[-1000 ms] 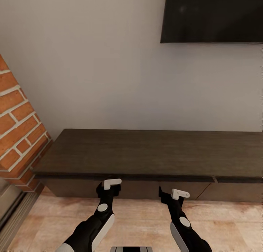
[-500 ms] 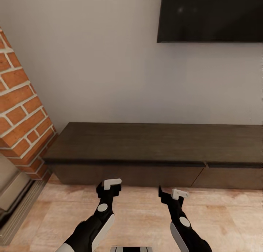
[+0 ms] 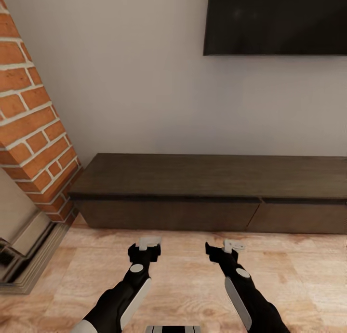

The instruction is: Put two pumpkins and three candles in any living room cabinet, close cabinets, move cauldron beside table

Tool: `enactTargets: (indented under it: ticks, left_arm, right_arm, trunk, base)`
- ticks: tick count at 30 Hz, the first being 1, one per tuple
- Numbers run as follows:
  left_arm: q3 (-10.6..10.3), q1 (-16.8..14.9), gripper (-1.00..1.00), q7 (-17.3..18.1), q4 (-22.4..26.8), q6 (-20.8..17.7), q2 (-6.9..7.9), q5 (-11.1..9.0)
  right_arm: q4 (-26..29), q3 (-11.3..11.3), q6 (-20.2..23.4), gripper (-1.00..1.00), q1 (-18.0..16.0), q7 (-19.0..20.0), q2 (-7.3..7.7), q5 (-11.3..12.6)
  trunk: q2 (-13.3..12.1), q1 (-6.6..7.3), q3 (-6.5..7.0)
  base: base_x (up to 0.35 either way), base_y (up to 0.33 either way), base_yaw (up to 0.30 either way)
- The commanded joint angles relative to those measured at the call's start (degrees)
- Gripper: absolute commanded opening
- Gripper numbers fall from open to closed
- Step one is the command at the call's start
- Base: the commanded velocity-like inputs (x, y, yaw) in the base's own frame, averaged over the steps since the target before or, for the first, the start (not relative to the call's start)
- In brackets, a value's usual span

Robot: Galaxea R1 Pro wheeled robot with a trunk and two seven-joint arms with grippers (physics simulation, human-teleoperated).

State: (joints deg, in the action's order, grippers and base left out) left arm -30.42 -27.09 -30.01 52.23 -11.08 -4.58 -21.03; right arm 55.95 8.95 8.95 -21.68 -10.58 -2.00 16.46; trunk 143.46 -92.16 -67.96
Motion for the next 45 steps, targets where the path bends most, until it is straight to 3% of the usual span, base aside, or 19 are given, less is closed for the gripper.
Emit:
enactTargets:
  ticks: [1, 2, 5, 8, 12, 14, 16, 19, 26, 32, 37, 39, 40, 42, 45]
  left_arm:
    - [-0.1, 0.0, 1.00, -0.5, 2.0, -2.8, 0.19, -0.6]
    - [0.0, 0.1, 1.00, -0.5, 2.9, -4.2, 0.38, -0.7]
    - [0.3, 1.4, 1.00, -0.4, 9.7, -14.7, 3.38, -2.3]
    - [0.7, 3.4, 1.00, -0.5, 12.6, -19.4, 6.13, -7.2]
    - [2.0, 4.4, 1.00, -0.5, 13.5, -21.2, 10.37, -14.9]
    - [2.2, 4.5, 1.00, -0.5, 13.7, -23.1, 11.36, -17.9]
    - [2.6, 4.5, 1.00, -0.6, 13.8, -26.2, 11.62, -19.2]
    - [2.9, 4.4, 1.00, -0.9, 13.9, -29.6, 11.41, -19.9]
    - [3.1, 4.4, 1.00, -1.2, 14.6, -30.5, 11.35, -19.8]
    - [3.9, 4.4, 1.00, -1.2, 14.6, -30.6, 11.39, -19.8]
    - [4.4, 4.3, 1.00, -1.2, 14.3, -30.6, 11.46, -19.8]
    - [4.6, 4.3, 1.00, -2.0, 14.1, -30.6, 11.60, -19.8]
    - [6.1, 4.3, 1.00, -5.7, 13.9, -30.6, 11.41, -20.0]
    - [6.7, 4.3, 1.00, -7.5, 13.8, -30.6, 11.31, -20.1]
    - [6.9, 4.3, 1.00, -8.3, 13.8, -30.6, 11.27, -20.1]
  right_arm:
    - [2.5, 0.1, 2.2, 1.00, 0.1, -0.5, 0.08, 0.9]
    - [3.6, 0.1, 3.2, 1.00, 0.1, -0.5, 0.11, 1.3]
    - [10.1, 0.1, 13.6, 1.00, 0.3, -0.5, 0.34, 6.2]
    - [12.9, -0.3, 20.1, 1.00, 1.3, -0.5, 0.80, 9.7]
    - [13.7, -1.1, 22.3, 1.00, 3.8, -0.4, 1.91, 11.0]
    - [13.1, -1.2, 22.8, 1.00, 4.4, -0.3, 2.07, 11.2]
    - [11.2, -1.2, 22.9, 1.00, 4.6, -0.3, 2.13, 11.3]
    - [9.0, -1.2, 22.7, 1.00, 4.8, -0.3, 2.17, 11.3]
    - [4.0, -1.2, 22.4, 1.00, 4.8, -0.3, 2.15, 10.6]
    - [1.2, -1.4, 18.1, 1.00, 4.8, -0.3, 2.08, 11.1]
    - [0.5, -1.5, 17.3, 1.00, 4.8, -0.3, 2.02, 11.1]
    - [0.4, -1.5, 17.3, 1.00, 4.8, -0.5, 2.01, 11.1]
    - [-0.7, -1.6, 17.3, 1.00, 4.8, -0.4, 2.00, 11.2]
    - [-1.3, -1.6, 17.3, 1.00, 4.8, -0.3, 1.94, 11.2]
    - [-1.6, -1.5, 17.2, 1.00, 4.8, -0.4, 1.81, 11.1]
  trunk:
    - [0.0, 0.03, -0.05]
    - [0.0, 0.03, -0.05]
    - [0.0, 0.03, -0.05]
    - [0.0, 0.03, -0.05]
    - [0.0, 0.13, 0.84]
    - [-0.1, 0.18, 1.28]
    - [-0.1, 0.23, 1.72]
    - [-0.1, 0.31, 2.39]
    - [-0.2, 0.49, 3.94]
    - [-2.6, 1.81, 5.01]
    - [-4.6, 2.91, 5.91]
    - [-5.4, 3.34, 6.27]
    - [-5.8, 3.56, 6.45]
    - [-6.6, 4.00, 6.81]
    - [-7.8, 4.66, 7.35]
  base:
    - [-0.106, 0.000, 0.000]
    - [-0.084, 0.000, 0.000]
    - [-0.030, 0.000, 0.000]
    - [-0.008, 0.000, 0.000]
    - [-0.002, 0.000, 0.000]
    - [0.000, 0.000, 0.000]
    - [0.000, 0.000, 0.000]
    - [0.000, 0.000, 0.000]
    - [0.000, 0.000, 0.000]
    - [0.000, 0.000, 0.000]
    - [0.000, 0.000, 0.000]
    - [0.000, 0.000, 0.000]
    - [0.000, 0.000, 0.000]
    - [0.000, 0.000, 0.000]
    - [0.000, 0.000, 0.000]
